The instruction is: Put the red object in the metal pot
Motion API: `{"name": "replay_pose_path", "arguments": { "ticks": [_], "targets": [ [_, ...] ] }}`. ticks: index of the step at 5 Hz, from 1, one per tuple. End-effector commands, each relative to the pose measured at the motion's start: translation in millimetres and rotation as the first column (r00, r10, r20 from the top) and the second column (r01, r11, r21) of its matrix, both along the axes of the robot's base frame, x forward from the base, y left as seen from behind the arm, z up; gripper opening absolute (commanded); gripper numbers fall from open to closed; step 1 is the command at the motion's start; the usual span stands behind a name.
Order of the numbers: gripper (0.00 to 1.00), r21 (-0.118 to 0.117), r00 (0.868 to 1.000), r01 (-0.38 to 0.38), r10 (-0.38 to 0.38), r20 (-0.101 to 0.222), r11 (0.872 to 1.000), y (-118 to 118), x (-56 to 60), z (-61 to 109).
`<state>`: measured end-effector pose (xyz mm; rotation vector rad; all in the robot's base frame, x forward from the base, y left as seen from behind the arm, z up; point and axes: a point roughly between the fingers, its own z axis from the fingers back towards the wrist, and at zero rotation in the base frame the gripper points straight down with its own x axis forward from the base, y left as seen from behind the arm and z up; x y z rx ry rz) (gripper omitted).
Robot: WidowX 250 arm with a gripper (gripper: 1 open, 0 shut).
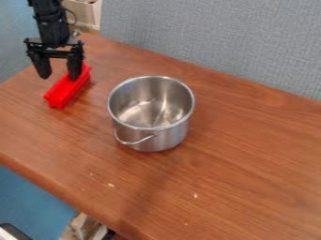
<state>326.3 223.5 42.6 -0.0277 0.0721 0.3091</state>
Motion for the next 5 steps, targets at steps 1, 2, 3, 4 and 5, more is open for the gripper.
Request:
{"name": "replay_pose_path", "arguments": {
  "ticks": [1,2,3,4,5],
  "targets": [
    [1.0,0.023,0.999,-0.027,0.027,-0.018,0.999,8.1,-3.9,-7.9],
    [1.0,0.021,0.999,-0.029,0.029,-0.037,0.999,7.7,-3.0,-17.4],
    [1.0,0.019,0.998,-0.03,0.031,-0.055,0.999,7.2,-2.1,-26.7],
    [1.0,0.017,0.997,-0.031,0.032,-0.073,0.999,6.4,-0.9,-35.9],
    [1.0,0.015,0.995,-0.032,0.033,-0.09,0.999,5.5,0.2,-44.9]
  ]
}}
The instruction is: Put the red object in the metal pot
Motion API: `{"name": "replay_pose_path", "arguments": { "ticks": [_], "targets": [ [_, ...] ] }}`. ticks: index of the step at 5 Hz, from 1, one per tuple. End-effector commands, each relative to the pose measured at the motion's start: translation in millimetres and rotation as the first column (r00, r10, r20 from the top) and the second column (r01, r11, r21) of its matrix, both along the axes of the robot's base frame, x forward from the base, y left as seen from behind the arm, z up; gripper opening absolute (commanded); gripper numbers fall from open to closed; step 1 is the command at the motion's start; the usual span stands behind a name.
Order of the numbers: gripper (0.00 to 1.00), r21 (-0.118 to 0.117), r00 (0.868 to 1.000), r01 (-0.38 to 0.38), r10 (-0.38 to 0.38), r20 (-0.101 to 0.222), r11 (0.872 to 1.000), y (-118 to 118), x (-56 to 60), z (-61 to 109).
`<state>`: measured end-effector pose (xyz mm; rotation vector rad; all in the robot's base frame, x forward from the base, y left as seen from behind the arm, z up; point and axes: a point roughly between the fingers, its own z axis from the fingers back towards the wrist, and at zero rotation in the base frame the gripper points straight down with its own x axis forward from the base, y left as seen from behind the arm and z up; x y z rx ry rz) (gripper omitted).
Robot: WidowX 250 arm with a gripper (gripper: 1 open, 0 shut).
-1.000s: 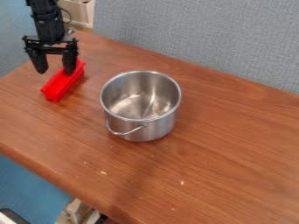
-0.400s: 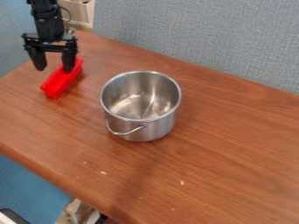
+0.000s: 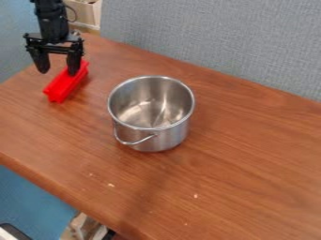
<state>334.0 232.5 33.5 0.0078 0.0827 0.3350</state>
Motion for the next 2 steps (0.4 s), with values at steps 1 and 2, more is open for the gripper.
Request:
{"name": "replay_pose_path", "arguments": {
  "ticks": [1,2],
  "targets": [
    [1.0,-0.024,0.996,-0.012,0.01,-0.091,1.0,-4.2,-6.4,-42.9],
    [1.0,-0.026,0.994,-0.014,0.011,-0.107,1.0,-5.0,-5.4,-49.2]
  ]
}}
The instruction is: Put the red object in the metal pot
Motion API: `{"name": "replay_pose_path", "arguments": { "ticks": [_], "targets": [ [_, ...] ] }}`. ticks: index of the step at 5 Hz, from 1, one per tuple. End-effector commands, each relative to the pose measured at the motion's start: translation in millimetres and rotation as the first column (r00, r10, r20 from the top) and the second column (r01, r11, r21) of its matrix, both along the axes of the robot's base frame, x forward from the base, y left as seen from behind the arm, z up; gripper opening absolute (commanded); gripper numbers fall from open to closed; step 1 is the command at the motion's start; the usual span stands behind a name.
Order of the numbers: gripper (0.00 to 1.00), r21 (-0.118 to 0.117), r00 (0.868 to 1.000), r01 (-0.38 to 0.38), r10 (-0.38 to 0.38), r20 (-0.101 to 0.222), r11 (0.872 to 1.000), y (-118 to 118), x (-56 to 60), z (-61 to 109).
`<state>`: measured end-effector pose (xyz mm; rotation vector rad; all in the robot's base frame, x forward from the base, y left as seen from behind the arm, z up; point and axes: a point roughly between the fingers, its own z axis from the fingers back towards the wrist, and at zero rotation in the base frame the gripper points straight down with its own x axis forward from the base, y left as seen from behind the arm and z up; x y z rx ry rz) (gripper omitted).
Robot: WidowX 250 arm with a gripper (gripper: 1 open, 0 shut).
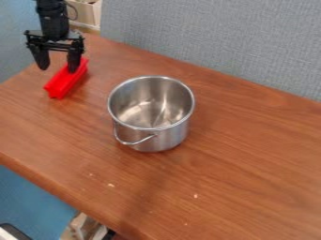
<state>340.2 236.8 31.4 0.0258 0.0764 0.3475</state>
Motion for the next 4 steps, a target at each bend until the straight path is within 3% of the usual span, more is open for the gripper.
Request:
{"name": "replay_pose_path", "arguments": {
  "ticks": [1,4],
  "targets": [
    [1.0,-0.049,0.992,-0.007,0.001,-0.126,0.999,-10.1,-10.6,-52.1],
    [1.0,-0.058,0.985,-0.015,0.004,-0.173,0.998,-12.1,-8.0,-63.8]
  ]
}}
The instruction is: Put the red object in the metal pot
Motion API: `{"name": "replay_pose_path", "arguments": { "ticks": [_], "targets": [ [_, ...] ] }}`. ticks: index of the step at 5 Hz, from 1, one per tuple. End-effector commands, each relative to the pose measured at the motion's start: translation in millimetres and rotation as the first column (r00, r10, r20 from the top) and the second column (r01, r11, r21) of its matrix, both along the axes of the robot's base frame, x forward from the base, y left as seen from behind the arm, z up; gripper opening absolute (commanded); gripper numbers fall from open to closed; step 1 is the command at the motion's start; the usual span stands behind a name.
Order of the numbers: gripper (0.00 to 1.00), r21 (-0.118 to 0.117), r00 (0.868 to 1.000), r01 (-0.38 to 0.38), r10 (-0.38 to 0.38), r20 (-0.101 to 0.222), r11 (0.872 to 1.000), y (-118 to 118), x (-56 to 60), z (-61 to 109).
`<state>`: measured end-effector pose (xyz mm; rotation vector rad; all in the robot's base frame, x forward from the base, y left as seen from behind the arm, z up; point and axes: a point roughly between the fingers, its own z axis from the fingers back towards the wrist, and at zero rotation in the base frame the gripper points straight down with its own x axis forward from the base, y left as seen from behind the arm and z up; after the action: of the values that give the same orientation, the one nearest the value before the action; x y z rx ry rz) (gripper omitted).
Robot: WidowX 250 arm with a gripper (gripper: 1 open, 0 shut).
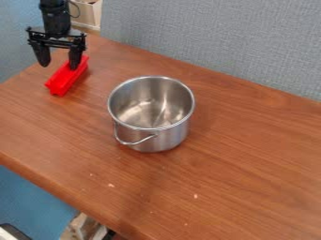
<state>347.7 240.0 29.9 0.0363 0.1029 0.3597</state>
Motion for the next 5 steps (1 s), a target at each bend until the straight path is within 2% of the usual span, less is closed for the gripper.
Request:
{"name": "replay_pose_path", "arguments": {
  "ticks": [1,5],
  "targets": [
    [1.0,-0.07,0.987,-0.006,-0.005,-0.16,0.998,-15.9,-14.6,-65.6],
    [1.0,-0.087,0.976,-0.018,-0.002,-0.216,0.996,-19.4,-11.0,-80.2]
  ]
}}
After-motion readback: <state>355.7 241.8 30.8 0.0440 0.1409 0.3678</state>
